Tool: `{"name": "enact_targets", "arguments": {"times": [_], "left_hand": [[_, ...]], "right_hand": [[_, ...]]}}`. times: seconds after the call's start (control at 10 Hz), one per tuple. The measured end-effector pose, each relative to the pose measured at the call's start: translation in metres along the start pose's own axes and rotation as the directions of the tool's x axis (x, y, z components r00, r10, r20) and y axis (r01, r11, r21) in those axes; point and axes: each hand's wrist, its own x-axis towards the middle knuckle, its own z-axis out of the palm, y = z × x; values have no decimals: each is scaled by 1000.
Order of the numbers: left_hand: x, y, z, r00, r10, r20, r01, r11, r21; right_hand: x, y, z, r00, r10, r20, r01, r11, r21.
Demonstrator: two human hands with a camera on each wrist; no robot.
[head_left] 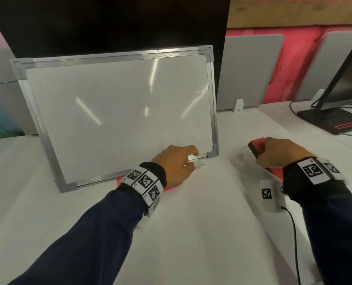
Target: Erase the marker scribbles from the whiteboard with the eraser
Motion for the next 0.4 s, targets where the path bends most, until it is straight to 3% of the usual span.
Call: {"name": "enact_targets", "arguments": {"times": [0.3,0.4], "left_hand": [[-26,-23,-17,996,-82,-17,83,994,74],[-32,-28,-25,993,-95,-71,96,995,19]], "right_hand": [[-12,-45,23,985,-108,-133,117,991,61],[-20,-58,29,927,-156,-341,213,968,136]]}}
